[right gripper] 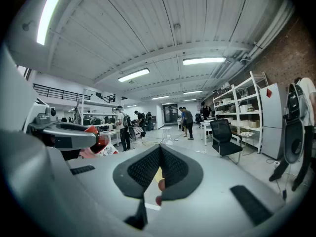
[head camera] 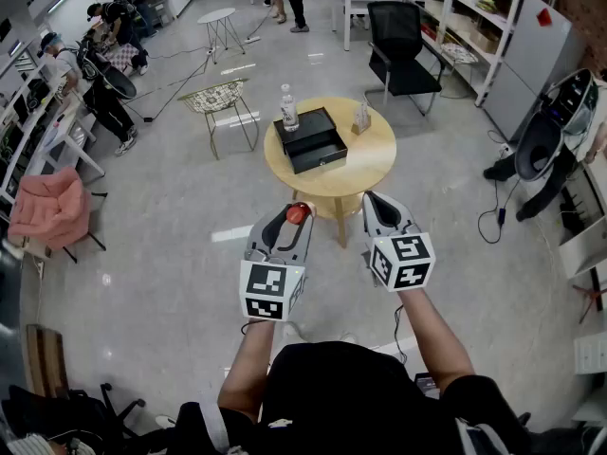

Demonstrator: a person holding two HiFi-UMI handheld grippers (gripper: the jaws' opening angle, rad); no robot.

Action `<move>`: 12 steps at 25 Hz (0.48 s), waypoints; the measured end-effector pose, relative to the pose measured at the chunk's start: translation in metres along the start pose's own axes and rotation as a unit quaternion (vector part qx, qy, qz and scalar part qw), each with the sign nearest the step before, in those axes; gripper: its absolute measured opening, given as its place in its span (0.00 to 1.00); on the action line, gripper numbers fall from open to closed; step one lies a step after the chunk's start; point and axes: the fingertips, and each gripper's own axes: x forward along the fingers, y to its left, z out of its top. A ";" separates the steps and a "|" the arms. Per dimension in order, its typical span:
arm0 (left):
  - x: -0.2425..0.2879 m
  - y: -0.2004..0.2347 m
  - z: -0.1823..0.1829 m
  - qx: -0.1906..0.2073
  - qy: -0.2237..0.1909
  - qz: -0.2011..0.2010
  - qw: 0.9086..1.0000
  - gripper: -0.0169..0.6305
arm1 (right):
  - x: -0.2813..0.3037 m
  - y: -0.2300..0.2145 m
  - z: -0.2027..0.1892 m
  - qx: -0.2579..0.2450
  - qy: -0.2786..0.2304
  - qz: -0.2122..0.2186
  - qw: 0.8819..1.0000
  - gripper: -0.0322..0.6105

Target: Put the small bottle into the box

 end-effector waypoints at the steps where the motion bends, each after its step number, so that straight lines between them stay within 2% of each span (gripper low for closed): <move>1: 0.000 -0.003 0.000 -0.001 0.000 0.000 1.000 0.26 | -0.002 -0.001 -0.001 0.003 0.002 0.002 1.000 0.05; 12: 0.000 -0.035 0.001 -0.005 0.002 -0.001 1.000 0.26 | -0.025 -0.017 -0.015 0.017 0.018 0.012 1.000 0.05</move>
